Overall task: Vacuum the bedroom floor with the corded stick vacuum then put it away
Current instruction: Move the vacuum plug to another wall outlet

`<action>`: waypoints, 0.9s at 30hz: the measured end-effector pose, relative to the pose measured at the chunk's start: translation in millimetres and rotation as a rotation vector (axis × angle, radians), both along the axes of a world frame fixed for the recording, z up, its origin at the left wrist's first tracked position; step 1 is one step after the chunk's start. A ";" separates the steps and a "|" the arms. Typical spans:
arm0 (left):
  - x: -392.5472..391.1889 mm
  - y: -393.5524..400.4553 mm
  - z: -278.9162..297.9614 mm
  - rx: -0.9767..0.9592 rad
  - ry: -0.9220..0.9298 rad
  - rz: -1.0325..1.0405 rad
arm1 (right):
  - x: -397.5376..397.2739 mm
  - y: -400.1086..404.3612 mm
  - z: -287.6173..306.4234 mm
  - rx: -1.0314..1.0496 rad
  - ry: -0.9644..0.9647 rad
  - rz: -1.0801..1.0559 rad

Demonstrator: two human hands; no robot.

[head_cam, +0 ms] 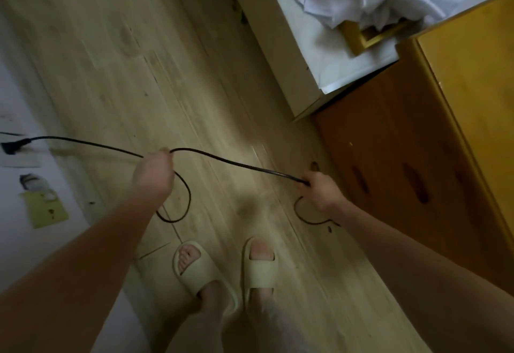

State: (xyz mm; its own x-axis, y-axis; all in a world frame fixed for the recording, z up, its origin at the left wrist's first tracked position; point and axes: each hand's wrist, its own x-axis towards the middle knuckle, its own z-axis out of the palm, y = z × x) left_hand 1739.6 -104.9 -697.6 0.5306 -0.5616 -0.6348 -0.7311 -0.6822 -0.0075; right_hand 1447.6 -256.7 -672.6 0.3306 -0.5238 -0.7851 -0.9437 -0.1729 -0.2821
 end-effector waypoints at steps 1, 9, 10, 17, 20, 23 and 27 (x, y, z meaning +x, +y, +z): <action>7.0 5.4 -1.7 0.097 -0.034 0.017 | -10.3 -1.4 -4.7 -0.022 0.065 -0.008; -37.4 -10.0 30.6 -0.091 0.208 -0.445 | -8.2 25.9 28.5 0.103 -0.092 0.169; -51.4 -16.1 38.1 -0.172 0.280 -0.580 | 0.4 33.2 37.5 0.130 -0.139 0.219; -102.4 -30.2 84.6 -0.060 0.542 -0.945 | 4.4 72.5 97.4 0.158 -0.279 0.145; -95.5 -28.2 107.5 0.012 0.505 -0.855 | -30.1 86.6 116.0 0.134 -0.167 0.148; -88.4 -26.8 130.0 0.115 0.439 -0.713 | -87.4 104.8 126.4 0.110 -0.042 0.195; -124.0 -26.4 150.5 0.214 0.256 -0.971 | -150.7 127.0 142.5 0.081 0.037 0.299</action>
